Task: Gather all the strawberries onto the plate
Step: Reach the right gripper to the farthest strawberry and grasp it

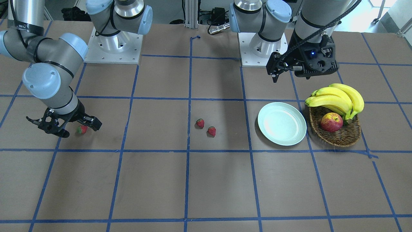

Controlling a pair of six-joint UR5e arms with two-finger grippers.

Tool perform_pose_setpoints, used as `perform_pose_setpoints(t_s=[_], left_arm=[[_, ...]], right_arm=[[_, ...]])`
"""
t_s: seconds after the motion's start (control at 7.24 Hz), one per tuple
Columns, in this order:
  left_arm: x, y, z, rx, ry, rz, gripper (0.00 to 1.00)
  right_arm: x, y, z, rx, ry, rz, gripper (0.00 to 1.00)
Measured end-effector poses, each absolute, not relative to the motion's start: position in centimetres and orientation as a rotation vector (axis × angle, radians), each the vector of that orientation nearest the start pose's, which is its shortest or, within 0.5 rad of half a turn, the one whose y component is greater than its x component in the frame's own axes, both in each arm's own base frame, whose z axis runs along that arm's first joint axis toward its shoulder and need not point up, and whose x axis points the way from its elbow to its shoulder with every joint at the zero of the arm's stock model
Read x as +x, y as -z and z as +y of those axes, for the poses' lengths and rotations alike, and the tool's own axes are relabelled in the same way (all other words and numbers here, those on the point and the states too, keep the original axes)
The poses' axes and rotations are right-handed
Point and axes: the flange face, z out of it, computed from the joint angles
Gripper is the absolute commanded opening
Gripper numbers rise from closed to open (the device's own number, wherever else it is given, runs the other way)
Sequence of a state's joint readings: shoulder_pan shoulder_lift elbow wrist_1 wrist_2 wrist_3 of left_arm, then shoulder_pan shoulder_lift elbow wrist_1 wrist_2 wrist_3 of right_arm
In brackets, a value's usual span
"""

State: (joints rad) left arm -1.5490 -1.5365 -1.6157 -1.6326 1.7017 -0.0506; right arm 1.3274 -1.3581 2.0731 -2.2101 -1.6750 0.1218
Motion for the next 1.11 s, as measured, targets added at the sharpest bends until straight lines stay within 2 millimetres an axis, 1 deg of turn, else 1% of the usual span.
perform_pose_setpoints(t_s=[0.14, 0.28, 0.41, 0.55, 0.69, 0.83, 0.97, 1.11], left_arm=[[-11.0, -47.4, -47.2, -0.103, -0.118, 3.006, 1.00], [-10.9, -46.9, -47.2, -0.103, -0.126, 3.006, 1.00], [-11.0, -46.6, -47.4, -0.103, -0.116, 3.008, 1.00], [-11.0, -46.5, -47.8, -0.104, -0.091, 3.011, 1.00], [-11.0, -46.5, -47.9, -0.104, -0.072, 3.011, 1.00], [-11.1, -46.6, -48.0, -0.105, -0.062, 3.012, 1.00], [-11.2, -46.6, -48.0, -0.107, -0.057, 3.014, 1.00], [-11.3, -46.7, -47.9, -0.107, -0.055, 3.016, 1.00]], right_arm=[[0.1, -20.6, -49.2, 0.591, -0.113, 3.184, 0.98], [-0.1, -19.6, -49.2, 0.594, -0.100, 3.185, 0.93], [-0.2, -19.1, -49.3, 0.595, -0.089, 3.191, 0.92], [-0.3, -18.7, -49.3, 0.594, -0.089, 3.199, 0.80], [-0.5, -18.6, -49.3, 0.595, -0.091, 3.201, 0.73], [-1.0, -18.5, -49.2, 0.598, -0.097, 3.201, 0.72], [-1.3, -18.3, -49.2, 0.592, -0.103, 3.201, 0.62], [-1.4, -18.2, -49.2, 0.585, -0.108, 3.199, 0.36]])
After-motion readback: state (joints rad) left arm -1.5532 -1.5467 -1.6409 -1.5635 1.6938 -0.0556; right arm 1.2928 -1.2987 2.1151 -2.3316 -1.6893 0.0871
